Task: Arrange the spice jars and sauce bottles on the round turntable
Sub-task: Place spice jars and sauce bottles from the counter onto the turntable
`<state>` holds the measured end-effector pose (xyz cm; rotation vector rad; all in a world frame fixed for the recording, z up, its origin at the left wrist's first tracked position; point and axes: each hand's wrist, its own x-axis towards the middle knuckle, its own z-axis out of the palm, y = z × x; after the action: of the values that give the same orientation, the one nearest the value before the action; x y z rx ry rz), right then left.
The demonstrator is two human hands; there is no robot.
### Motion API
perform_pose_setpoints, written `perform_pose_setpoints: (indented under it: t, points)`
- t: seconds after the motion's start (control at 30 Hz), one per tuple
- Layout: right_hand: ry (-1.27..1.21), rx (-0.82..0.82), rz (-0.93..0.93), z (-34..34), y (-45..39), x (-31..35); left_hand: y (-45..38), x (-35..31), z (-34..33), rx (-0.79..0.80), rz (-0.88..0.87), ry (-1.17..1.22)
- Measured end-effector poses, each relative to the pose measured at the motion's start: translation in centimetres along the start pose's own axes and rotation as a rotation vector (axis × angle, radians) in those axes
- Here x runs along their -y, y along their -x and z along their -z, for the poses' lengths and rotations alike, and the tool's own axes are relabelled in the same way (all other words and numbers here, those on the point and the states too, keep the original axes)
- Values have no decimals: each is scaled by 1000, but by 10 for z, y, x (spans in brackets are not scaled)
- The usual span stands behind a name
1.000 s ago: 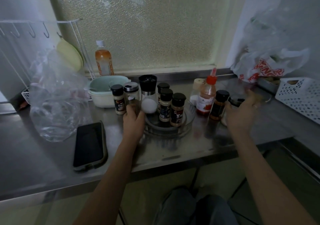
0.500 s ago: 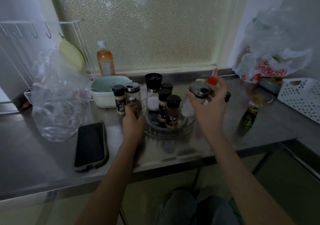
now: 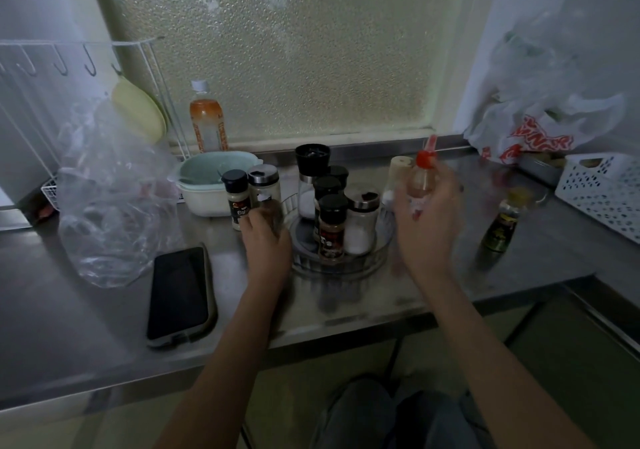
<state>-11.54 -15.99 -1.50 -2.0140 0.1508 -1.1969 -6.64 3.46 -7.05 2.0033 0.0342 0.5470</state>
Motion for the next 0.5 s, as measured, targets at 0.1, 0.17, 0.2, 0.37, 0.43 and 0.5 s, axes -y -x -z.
perform_pose_setpoints:
  t: [0.1,0.17,0.2,0.37,0.43,0.5]
  points:
    - [203,-127,-118,16,-21,-25,1,-2,3,-53,44,68]
    - [244,24,-282,17,-31,-46,2,-5,5,-66,78,117]
    - [229,98,-329,15,-34,-54,2,-7,7,-52,101,135]
    - [164,128,-317,16,-29,-64,2,-9,6,139,93,171]
    - [87,48,-260,26,-24,-49,1,-7,4,126,101,162]
    - [-19,-17,-165,35,-22,-24,1,-9,5,64,83,115]
